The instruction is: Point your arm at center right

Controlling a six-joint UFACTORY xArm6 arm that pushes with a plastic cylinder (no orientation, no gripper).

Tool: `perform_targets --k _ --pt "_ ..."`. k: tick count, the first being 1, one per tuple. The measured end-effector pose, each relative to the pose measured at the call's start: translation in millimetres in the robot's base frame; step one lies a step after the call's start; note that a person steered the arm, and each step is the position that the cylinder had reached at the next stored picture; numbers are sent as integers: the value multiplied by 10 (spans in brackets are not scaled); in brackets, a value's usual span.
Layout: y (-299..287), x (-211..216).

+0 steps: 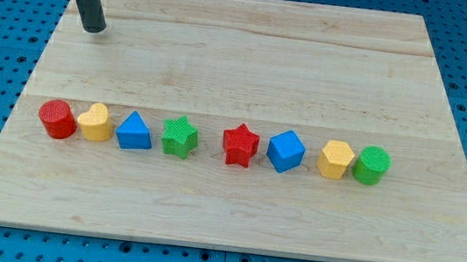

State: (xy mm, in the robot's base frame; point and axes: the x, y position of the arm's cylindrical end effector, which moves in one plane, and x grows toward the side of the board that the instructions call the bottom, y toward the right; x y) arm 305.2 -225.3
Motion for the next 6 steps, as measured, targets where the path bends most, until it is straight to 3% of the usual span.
perform_targets --k 3,5,6 --pt "234 -31" --pt "2265 298" --pt "3234 886"
